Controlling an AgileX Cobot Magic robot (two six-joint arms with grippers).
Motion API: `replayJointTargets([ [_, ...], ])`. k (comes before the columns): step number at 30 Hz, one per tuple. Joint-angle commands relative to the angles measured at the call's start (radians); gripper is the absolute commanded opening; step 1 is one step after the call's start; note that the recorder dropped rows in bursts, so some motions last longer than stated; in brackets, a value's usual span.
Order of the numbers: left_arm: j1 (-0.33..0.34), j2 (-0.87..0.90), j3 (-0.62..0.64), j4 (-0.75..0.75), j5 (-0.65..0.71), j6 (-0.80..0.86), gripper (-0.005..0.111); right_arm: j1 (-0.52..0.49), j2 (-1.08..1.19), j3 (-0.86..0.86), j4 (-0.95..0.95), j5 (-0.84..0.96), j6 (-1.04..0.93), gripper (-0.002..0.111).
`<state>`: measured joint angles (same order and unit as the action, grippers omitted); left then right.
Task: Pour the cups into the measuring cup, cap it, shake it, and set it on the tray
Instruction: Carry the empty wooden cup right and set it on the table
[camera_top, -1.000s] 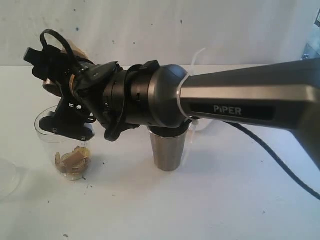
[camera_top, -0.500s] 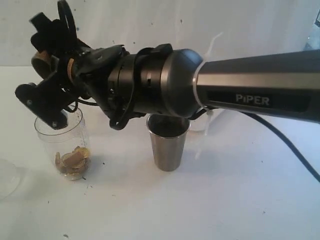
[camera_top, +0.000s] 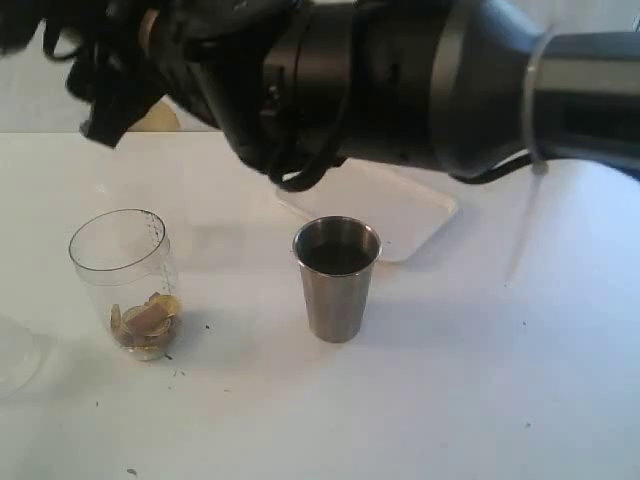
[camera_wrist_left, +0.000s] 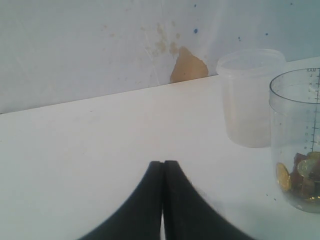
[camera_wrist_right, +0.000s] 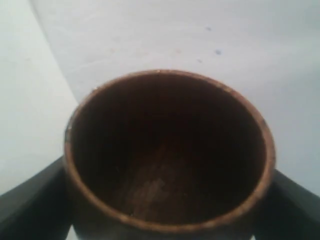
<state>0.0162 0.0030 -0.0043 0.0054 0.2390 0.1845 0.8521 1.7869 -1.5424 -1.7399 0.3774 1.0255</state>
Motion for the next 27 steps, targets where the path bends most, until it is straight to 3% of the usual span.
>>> replayJointTargets([
  [1,-0.006,-0.003,0.004,0.000,-0.006,-0.002,0.001,-0.086,-0.070,-0.004,0.183,0.096,0.183,0.000],
  [6,-0.006,-0.003,0.004,0.000,-0.006,-0.002,0.001,-0.236,-0.115,0.013,0.496,0.056,0.017,0.000],
  [12,-0.006,-0.003,0.004,0.000,-0.006,-0.002,0.001,-0.459,-0.158,0.178,0.610,-0.029,-0.046,0.000],
  [14,-0.006,-0.003,0.004,0.000,-0.006,-0.002,0.001,-0.554,-0.167,0.275,0.670,-0.150,-0.033,0.000],
  [18,-0.006,-0.003,0.004,0.000,-0.006,-0.002,0.001,-0.724,-0.176,0.474,0.707,-0.591,-0.020,0.000],
  [24,-0.006,-0.003,0.004,0.000,-0.006,-0.002,0.001,-0.832,-0.144,0.646,0.709,-0.629,-0.215,0.000],
  [27,-0.006,-0.003,0.004,0.000,-0.006,-0.002,0.001,-0.901,-0.117,0.723,0.753,-0.818,-0.287,0.000],
])
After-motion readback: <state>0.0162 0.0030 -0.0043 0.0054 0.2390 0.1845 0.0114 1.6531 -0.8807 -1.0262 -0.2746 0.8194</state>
